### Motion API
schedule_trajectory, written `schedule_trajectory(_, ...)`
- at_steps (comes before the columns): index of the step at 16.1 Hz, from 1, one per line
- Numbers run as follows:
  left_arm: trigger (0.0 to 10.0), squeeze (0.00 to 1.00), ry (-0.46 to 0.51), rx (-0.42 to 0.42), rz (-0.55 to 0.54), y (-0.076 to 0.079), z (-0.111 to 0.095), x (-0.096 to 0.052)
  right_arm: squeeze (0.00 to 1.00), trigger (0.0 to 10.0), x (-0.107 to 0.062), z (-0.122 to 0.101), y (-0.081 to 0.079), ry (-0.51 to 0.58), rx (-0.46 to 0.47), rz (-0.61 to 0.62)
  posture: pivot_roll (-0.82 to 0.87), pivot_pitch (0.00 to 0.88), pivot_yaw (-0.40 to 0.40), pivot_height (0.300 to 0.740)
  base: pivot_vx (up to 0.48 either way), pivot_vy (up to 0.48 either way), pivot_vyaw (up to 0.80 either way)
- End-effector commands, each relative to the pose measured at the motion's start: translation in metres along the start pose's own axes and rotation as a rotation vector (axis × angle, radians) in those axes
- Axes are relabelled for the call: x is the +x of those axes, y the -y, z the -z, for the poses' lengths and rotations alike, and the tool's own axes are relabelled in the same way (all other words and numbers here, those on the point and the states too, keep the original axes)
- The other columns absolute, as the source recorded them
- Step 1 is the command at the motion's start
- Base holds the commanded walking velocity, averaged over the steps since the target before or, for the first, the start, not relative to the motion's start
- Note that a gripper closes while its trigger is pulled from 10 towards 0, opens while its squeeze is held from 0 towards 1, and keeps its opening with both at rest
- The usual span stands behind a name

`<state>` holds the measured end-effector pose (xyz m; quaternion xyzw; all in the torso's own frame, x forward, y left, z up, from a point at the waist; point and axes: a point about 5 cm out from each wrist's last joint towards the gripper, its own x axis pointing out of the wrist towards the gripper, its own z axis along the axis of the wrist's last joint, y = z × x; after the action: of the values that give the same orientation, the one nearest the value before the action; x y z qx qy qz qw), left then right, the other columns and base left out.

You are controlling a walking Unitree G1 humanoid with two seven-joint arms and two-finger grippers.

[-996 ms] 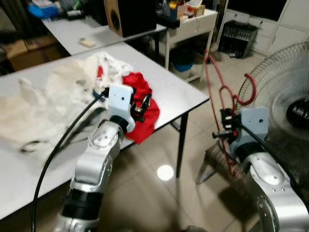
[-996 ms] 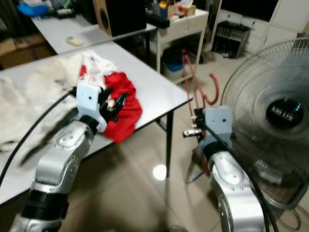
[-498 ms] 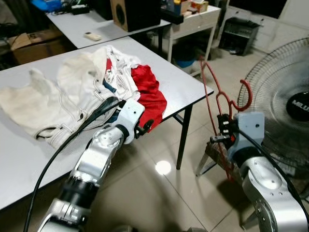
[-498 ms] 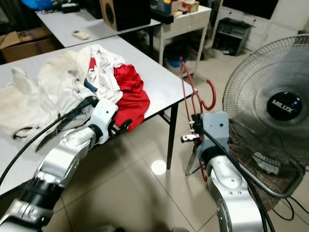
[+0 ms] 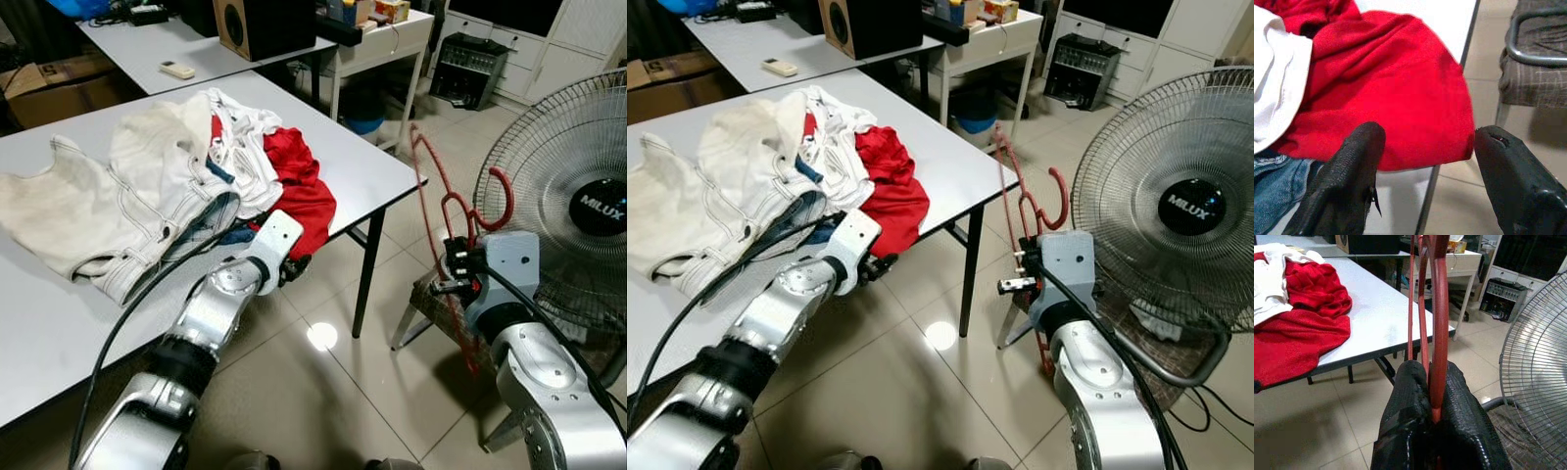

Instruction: Hang hanger

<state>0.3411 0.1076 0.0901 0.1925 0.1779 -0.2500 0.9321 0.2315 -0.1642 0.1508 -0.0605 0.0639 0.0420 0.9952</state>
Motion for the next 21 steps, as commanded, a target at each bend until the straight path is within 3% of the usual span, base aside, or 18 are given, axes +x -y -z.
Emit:
schedule_trajectory(1,10.0,0.00,0.014,0.010,-0.043,-0.003,-0.003,0.005,0.00,10.0,-0.002,-0.002,0.002,0.002,-0.017,0.000,-0.12,0.044,0.018,0.740,0.000,0.000,0.00)
schedule_trajectory(2,8.3,0.00,0.020,0.000,-0.057,-0.004,-0.004,0.008,0.00,10.0,-0.002,-0.001,0.003,-0.003,-0.019,0.000,-0.12,0.045,0.016,0.740,0.000,0.000,0.00)
schedule_trajectory(3,7.7,0.00,0.042,-0.014,-0.074,-0.003,-0.006,0.012,0.00,10.0,-0.003,0.002,0.004,-0.013,-0.025,-0.001,-0.13,0.043,0.014,0.740,0.000,0.000,0.00)
schedule_trajectory(4,4.6,0.00,0.052,-0.032,-0.073,-0.002,-0.007,0.012,0.00,10.0,-0.004,0.002,0.004,-0.015,-0.025,-0.001,-0.13,0.042,0.013,0.740,0.000,0.000,0.00)
schedule_trajectory(7,3.6,0.00,0.060,-0.056,-0.089,-0.001,-0.004,0.015,0.00,10.0,-0.005,0.003,0.003,-0.021,-0.025,-0.004,-0.14,0.039,0.016,0.740,0.000,0.000,0.00)
schedule_trajectory(11,1.2,0.00,0.007,0.104,-0.160,-0.006,0.008,0.017,0.00,10.0,-0.006,0.005,0.003,-0.025,-0.029,-0.005,-0.14,0.037,0.018,0.740,0.000,0.000,0.00)
schedule_trajectory(13,0.1,0.00,0.009,0.109,-0.168,-0.007,0.008,0.017,0.00,10.0,-0.007,0.005,0.003,-0.025,-0.028,-0.003,-0.14,0.039,0.020,0.740,0.000,0.000,0.00)
schedule_trajectory(14,0.0,0.00,0.014,0.105,-0.171,-0.007,0.007,0.018,0.00,10.0,-0.007,0.004,0.003,-0.026,-0.029,-0.002,-0.14,0.041,0.021,0.740,0.000,0.000,0.00)
schedule_trajectory(18,0.0,0.00,0.152,-0.071,-0.131,-0.003,-0.007,0.019,0.00,10.0,-0.008,0.005,0.003,-0.029,-0.031,0.001,-0.14,0.044,0.025,0.740,0.000,0.000,0.00)
schedule_trajectory(19,2.8,0.00,0.178,-0.098,-0.136,-0.005,-0.007,0.016,0.00,10.0,-0.009,0.005,0.003,-0.028,-0.033,0.000,-0.14,0.043,0.029,0.740,0.000,0.000,0.00)
schedule_trajectory(20,10.0,0.00,0.244,-0.160,-0.180,-0.011,-0.005,0.008,0.00,10.0,-0.009,0.004,0.003,-0.017,-0.026,0.006,-0.14,0.044,0.030,0.740,0.000,0.000,0.00)
schedule_trajectory(21,10.0,0.00,0.310,-0.223,-0.182,-0.014,-0.005,-0.001,0.00,10.0,-0.009,0.003,0.003,-0.012,-0.022,0.012,-0.14,0.046,0.028,0.740,0.000,0.000,0.00)
